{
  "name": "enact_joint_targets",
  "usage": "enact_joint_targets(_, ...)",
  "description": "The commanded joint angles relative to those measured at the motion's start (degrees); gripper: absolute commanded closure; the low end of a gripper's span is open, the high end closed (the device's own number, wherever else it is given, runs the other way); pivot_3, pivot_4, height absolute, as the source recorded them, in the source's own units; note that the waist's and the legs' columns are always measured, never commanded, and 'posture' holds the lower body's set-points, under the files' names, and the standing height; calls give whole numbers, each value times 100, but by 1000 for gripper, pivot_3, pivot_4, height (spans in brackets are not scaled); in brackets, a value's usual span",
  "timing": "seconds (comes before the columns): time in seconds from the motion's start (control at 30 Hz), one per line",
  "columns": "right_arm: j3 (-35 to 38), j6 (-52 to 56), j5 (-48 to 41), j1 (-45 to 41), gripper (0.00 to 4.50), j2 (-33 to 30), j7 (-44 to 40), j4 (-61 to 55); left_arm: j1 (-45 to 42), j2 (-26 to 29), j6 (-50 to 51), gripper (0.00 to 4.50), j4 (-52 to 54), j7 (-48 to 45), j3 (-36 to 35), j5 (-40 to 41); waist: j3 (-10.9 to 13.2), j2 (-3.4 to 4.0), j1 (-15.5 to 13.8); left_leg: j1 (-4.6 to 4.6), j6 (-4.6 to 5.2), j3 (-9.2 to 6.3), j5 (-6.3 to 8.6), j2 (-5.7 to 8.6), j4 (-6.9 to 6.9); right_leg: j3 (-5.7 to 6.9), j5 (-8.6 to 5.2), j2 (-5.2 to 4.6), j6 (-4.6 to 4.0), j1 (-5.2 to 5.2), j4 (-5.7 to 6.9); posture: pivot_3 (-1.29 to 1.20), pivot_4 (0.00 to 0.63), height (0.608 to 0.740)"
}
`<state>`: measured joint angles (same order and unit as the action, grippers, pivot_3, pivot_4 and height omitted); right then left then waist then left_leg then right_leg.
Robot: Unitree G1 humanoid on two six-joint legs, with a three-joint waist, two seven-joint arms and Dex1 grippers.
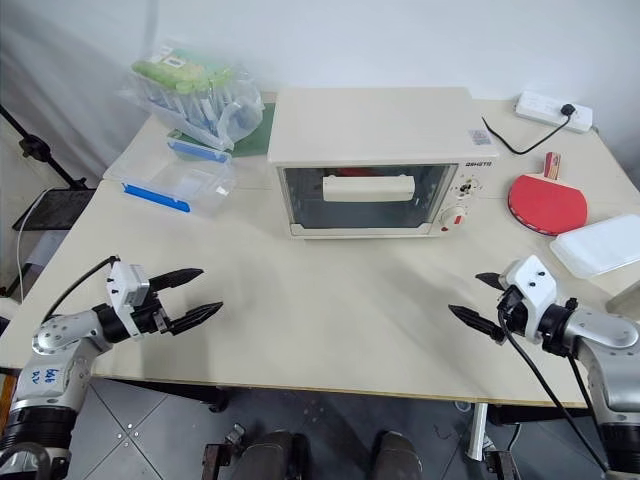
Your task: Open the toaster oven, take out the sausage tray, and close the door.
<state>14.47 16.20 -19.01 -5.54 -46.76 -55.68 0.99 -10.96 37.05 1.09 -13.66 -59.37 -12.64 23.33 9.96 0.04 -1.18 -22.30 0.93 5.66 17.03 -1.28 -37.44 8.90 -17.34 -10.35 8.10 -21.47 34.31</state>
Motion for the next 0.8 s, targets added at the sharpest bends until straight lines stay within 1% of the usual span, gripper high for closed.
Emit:
enact_joint_targets(0.03, 28, -43, -73, -89, 26, -34, -8, -231, -224, 28, -219, 0, -194, 68, -19, -128, 0, 0, -1, 0, 0, 1, 0, 0, 0, 0, 0, 0, 0, 0, 0, 0, 150, 740)
enact_joint_targets(0.1, -23, 43, -143, -153, 26, -31, -23, -382, -411, -25, -51, 0, -270, 521, -77, -250, 1, -1, -3, -1, -1, 4, 0, 0, -6, 2, 0, 1, 0, 0, 8, 0, 150, 740)
enact_joint_targets(0.13, -85, 100, -176, -220, 26, -34, -45, -485, -444, -23, 142, 0, -210, 518, -96, -143, 1, -2, -1, -1, -1, 4, 0, 0, -10, 1, 0, 0, 0, 0, 13, 0, 150, 740)
enact_joint_targets(0.23, -291, 231, -228, -509, 26, -28, -112, -706, -454, 65, 96, 0, -159, 444, -8, -231, 1, -2, 31, 0, -1, -10, 0, -1, -11, -1, 0, -1, 0, 0, 14, 0, 150, 740)
enact_joint_targets(0.4, -857, 559, -335, -1416, 26, 8, -380, -757, -605, 23, 219, 0, -24, 309, 96, -149, 3, -4, 116, 0, -1, -15, 0, -3, -13, 1, 0, 1, 0, -2, 23, 0, 150, 740)
enact_joint_targets(0.5, -1129, 581, -360, -2118, 26, 144, -550, -539, -746, -44, 265, 0, 4, 109, 30, 120, 5, -8, 123, -1, -1, -15, 0, -3, -16, 3, 0, 0, 0, -2, 25, 0, 150, 740)
enact_joint_targets(0.6, -1266, 502, -236, -2623, 26, 242, -564, -257, -779, -44, 296, 0, 41, -3, 7, 231, 5, -9, 134, -4, -2, -16, 1, -4, -22, 4, 0, 0, 0, -3, 29, 0, 150, 740)
enact_joint_targets(0.7, -1483, 298, -97, -3489, 26, 366, -714, 190, -785, 18, 586, 0, 257, -281, -91, 615, 6, -9, 141, -5, -4, -13, 3, -4, -28, 8, 0, 0, 0, -3, 38, 0, 150, 740)
enact_joint_targets(0.8, -1677, 103, 43, -3957, 26, 384, -944, 412, -810, 23, 784, 0, 510, -447, -215, 941, 8, -10, 153, -9, -4, -14, 3, -6, -31, 8, 0, 1, 0, -10, 44, 0, 150, 740)
